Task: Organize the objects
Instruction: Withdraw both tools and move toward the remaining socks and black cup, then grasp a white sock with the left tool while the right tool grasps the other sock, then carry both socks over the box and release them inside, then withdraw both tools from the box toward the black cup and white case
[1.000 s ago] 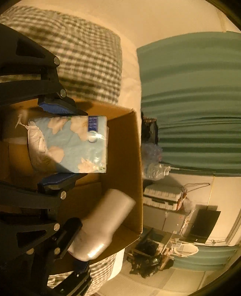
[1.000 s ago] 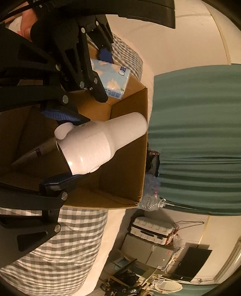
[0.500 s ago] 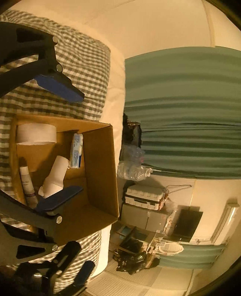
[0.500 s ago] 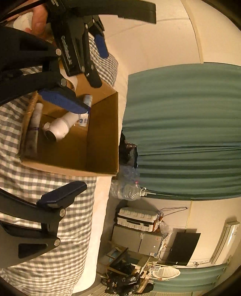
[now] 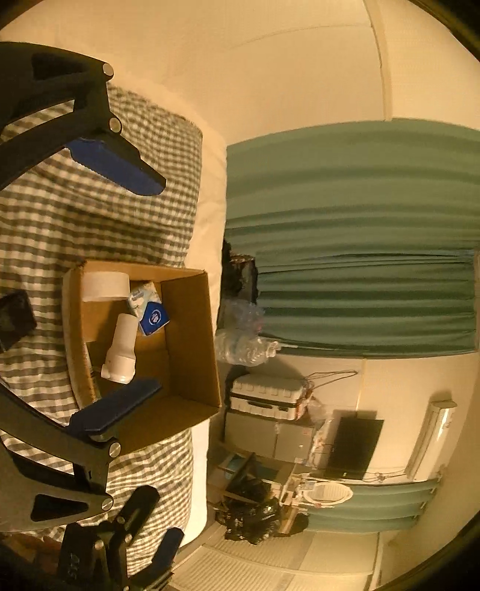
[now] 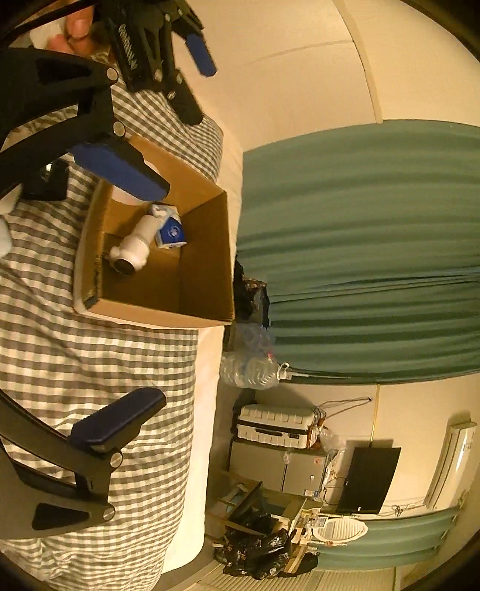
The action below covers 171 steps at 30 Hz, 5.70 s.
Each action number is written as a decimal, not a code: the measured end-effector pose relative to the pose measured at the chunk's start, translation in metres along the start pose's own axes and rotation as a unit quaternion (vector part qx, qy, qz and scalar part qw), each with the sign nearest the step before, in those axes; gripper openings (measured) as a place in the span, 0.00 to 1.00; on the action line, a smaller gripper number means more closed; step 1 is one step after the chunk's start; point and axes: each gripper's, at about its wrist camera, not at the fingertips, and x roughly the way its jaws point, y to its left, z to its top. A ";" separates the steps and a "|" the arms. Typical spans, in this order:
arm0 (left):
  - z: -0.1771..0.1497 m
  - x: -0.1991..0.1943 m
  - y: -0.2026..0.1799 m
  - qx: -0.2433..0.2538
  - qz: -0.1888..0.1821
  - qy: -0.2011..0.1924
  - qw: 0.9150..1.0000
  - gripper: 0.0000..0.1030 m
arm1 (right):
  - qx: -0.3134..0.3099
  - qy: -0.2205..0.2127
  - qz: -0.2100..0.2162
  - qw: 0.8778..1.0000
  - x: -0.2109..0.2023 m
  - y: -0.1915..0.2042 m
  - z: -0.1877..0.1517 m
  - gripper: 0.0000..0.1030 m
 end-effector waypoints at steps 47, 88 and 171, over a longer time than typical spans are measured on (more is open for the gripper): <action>-0.173 0.029 0.014 -0.007 -0.013 0.268 0.963 0.80 | -0.066 0.202 0.081 0.974 0.011 0.082 -0.180 0.80; -0.133 -0.027 0.015 -0.012 -0.049 0.167 0.985 0.47 | -0.047 0.157 0.069 0.984 -0.022 0.068 -0.168 0.58; 0.012 0.020 0.017 -0.016 -0.031 0.011 0.999 0.98 | -0.085 -0.039 -0.006 0.996 -0.003 0.008 -0.004 0.96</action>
